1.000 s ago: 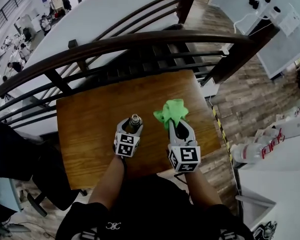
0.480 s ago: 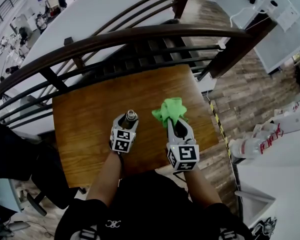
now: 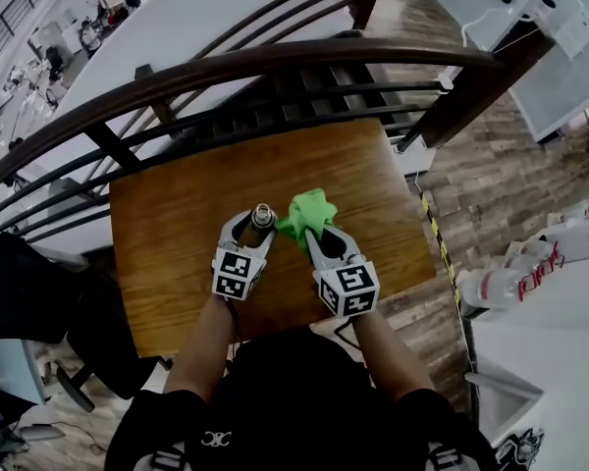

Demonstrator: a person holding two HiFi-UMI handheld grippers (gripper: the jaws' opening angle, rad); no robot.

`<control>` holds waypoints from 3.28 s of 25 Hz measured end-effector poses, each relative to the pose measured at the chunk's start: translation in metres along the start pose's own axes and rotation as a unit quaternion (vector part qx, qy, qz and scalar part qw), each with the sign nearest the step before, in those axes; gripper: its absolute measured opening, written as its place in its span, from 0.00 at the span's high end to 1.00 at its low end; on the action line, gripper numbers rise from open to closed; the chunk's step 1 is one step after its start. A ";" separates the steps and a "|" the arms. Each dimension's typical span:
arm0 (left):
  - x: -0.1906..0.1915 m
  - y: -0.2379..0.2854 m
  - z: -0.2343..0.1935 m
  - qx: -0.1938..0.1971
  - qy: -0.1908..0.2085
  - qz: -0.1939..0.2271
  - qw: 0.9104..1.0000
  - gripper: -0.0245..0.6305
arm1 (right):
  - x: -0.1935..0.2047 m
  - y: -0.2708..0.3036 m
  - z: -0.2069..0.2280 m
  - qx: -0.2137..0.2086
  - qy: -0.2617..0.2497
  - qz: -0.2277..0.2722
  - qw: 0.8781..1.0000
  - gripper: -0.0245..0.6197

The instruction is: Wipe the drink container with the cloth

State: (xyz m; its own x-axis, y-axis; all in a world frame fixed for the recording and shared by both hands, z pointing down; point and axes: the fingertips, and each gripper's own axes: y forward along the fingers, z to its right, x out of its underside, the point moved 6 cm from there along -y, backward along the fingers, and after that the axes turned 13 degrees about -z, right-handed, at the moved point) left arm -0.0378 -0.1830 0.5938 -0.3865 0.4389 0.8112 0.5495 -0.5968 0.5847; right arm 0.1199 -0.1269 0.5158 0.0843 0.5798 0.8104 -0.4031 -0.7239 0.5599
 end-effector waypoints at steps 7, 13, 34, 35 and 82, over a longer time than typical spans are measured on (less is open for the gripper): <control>-0.002 -0.013 0.010 0.035 0.026 0.019 0.999 0.52 | 0.006 0.050 -0.018 -0.086 -0.100 -0.064 0.989 0.90; 0.005 -0.019 0.001 0.039 0.018 0.022 0.999 0.52 | 0.009 0.074 -0.018 -0.116 -0.134 -0.099 0.979 0.90; 0.007 -0.006 -0.015 0.026 -0.034 0.042 0.998 0.52 | 0.089 0.096 -0.033 -0.121 -0.111 -0.198 0.966 0.89; 0.006 -0.006 -0.015 0.023 -0.034 0.042 0.998 0.52 | 0.092 0.096 -0.036 -0.123 -0.115 -0.200 0.965 0.89; 0.013 -0.056 0.058 0.171 0.090 0.048 0.980 0.52 | 0.034 0.062 -0.021 -0.197 -0.086 -0.113 0.970 0.89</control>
State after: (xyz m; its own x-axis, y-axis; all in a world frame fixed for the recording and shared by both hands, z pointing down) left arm -0.0308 -0.1049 0.5707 -0.4288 0.2479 0.8687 0.7935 -0.3564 0.4933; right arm 0.0786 -0.1444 0.5744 0.3485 0.6120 0.7100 -0.6711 -0.3659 0.6448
